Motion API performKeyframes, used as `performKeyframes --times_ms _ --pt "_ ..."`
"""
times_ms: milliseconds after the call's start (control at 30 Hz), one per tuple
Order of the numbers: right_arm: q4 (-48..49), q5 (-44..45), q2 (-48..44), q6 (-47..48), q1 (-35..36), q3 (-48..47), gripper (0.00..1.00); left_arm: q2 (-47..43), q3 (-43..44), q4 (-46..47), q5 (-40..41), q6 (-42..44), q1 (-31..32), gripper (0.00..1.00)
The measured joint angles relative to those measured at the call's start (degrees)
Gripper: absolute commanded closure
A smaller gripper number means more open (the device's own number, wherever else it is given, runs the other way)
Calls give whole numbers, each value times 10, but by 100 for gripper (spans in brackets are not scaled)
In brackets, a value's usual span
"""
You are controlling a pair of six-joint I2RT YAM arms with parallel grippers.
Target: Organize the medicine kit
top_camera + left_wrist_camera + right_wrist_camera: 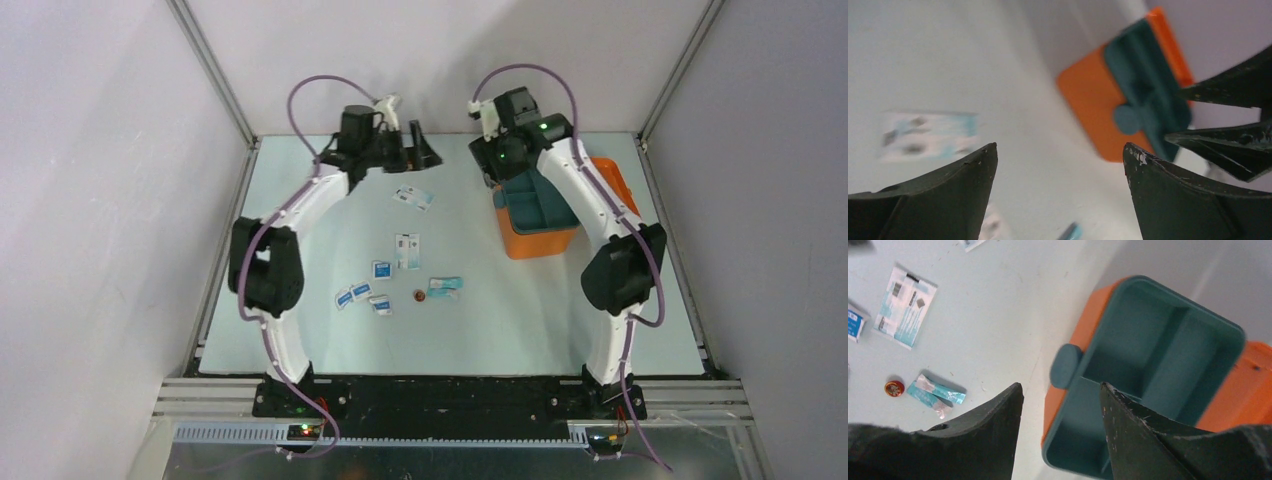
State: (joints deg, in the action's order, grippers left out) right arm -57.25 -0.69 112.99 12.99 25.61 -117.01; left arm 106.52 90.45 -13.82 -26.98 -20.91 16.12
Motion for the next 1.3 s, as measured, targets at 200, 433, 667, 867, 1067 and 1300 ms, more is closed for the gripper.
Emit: performKeyframes --times_ms 200,433,667,867,1067,1300 --pt "1 0 -49 -35 -48 0 38 80 24 146 -56 -146 84 11" --pt "1 3 -71 -46 -71 0 38 162 22 226 -83 -280 132 26" --pt "5 3 -99 -46 -78 38 39 168 14 286 -97 -343 154 38" --pt "6 3 -114 -46 -81 60 39 175 11 311 -96 -376 162 41" --pt "6 2 -114 -45 -85 68 39 182 -3 312 -85 -385 163 33" --pt "6 2 -116 -46 -91 83 39 178 -38 302 -48 -381 163 39"
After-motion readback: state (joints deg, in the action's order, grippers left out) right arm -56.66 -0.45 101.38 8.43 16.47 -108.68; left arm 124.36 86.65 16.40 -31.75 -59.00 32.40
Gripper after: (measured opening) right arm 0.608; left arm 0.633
